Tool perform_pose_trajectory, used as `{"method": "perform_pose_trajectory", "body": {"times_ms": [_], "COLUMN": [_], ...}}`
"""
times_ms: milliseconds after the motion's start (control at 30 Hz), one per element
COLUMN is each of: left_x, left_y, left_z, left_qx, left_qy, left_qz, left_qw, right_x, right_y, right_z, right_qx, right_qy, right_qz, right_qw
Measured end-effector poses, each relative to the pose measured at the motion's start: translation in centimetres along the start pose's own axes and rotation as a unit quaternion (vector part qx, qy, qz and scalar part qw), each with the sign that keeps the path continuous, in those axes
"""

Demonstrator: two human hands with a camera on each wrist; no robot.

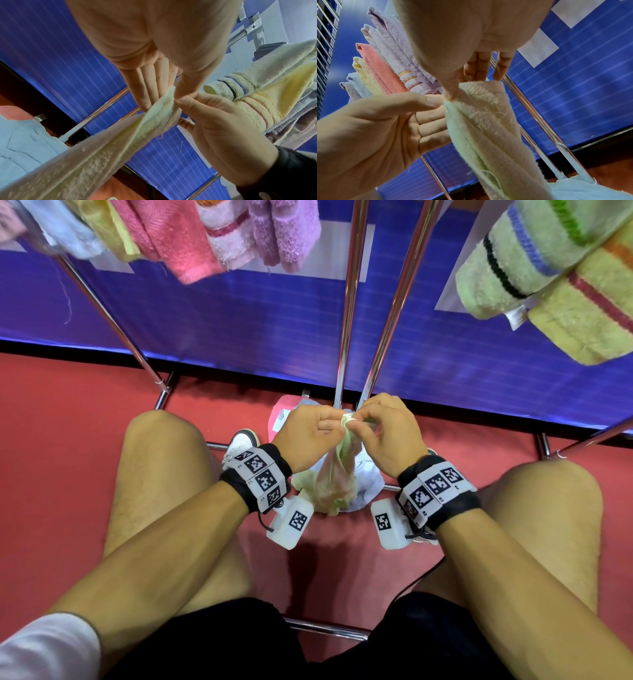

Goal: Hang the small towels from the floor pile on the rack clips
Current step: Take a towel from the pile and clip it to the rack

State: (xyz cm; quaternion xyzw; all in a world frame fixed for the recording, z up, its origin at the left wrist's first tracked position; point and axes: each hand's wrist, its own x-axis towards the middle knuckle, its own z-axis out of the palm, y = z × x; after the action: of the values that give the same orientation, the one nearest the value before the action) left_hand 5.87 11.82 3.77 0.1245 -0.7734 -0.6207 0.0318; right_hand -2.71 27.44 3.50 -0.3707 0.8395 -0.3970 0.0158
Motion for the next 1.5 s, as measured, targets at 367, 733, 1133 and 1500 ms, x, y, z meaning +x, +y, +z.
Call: {"method": "perform_pose_trajectory", "body": {"times_ms": [367, 733, 1133, 1500], "left_x": [0.4, 0.6, 0.6, 1.3], "left_y": [1.0, 1.4, 2.5, 12.3], "left_z": [-0.5, -2.2, -2.5, -4.9], "left_qx": [-0.067, -0.131, -0.158, -0.151], "left_qy": [0.041, 0.039, 0.082, 0.102], "left_qz": [0.001, 0.004, 0.004, 0.08], "left_qw": [0.997, 0.991, 0.984, 0.98], "right_x": [0.2, 0.9, 1.0, 5.2], "right_y": [-0.4, 0.5, -1.6, -7.3], "right_z": [-0.3, -0.6, -1.5, -8.3], "right_qx": [0.09, 0.192, 0.256, 0.223], "right_qy": [0.047, -0.041, 0.015, 0.085], "right_qz": [0.037, 0.137, 0.087, 0.016], "right_qw": [0.994, 0.971, 0.963, 0.971]}}
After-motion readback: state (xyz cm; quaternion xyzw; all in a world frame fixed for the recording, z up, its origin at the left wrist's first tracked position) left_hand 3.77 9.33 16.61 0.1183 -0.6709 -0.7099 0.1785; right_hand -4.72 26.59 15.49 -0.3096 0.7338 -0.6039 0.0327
